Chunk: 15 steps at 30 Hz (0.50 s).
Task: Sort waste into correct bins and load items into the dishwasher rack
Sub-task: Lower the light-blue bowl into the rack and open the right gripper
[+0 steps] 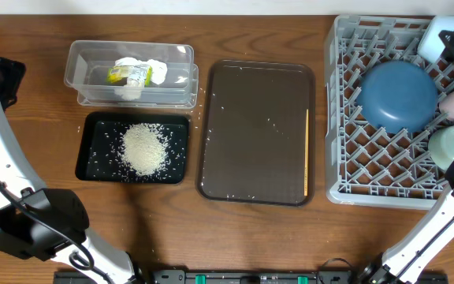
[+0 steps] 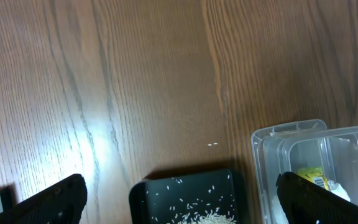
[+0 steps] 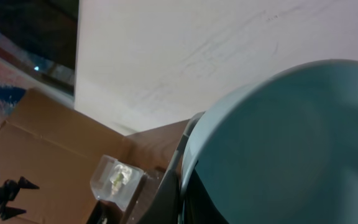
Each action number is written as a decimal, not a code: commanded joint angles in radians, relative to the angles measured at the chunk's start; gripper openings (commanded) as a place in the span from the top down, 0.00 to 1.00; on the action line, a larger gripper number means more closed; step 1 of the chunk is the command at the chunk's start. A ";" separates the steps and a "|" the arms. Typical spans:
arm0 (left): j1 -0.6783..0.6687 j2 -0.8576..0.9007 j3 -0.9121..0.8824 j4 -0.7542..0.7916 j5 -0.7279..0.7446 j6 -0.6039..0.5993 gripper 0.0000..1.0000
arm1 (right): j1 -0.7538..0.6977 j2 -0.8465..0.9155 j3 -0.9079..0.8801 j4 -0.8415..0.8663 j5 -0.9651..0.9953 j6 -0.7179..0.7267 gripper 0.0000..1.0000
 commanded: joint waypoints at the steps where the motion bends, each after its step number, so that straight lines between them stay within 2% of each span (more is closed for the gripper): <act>1: 0.000 0.006 0.003 -0.003 -0.013 -0.002 0.00 | -0.023 0.007 -0.003 -0.010 -0.019 -0.010 0.99; 8: 0.000 0.006 0.003 -0.003 -0.013 -0.002 0.00 | -0.076 0.006 -0.003 -0.026 -0.001 0.008 0.99; 10: 0.000 0.006 0.003 -0.003 -0.013 -0.002 0.00 | -0.086 0.006 -0.003 -0.056 0.020 0.011 0.93; 11: 0.000 0.006 0.003 -0.003 -0.013 -0.002 0.00 | -0.090 0.006 -0.003 -0.064 0.028 0.011 0.81; 12: 0.000 0.006 0.003 -0.003 -0.013 -0.002 0.00 | -0.093 0.006 -0.003 -0.071 0.035 0.011 0.62; 13: 0.000 0.006 0.003 -0.003 -0.013 -0.002 0.00 | -0.097 0.005 -0.003 -0.072 0.038 0.014 0.27; 14: 0.000 0.006 0.003 -0.003 -0.013 -0.002 0.00 | -0.100 0.003 -0.003 -0.071 0.038 0.014 0.01; 15: 0.000 0.006 0.003 -0.003 -0.013 -0.002 0.00 | -0.104 -0.001 -0.003 -0.071 0.040 0.014 0.01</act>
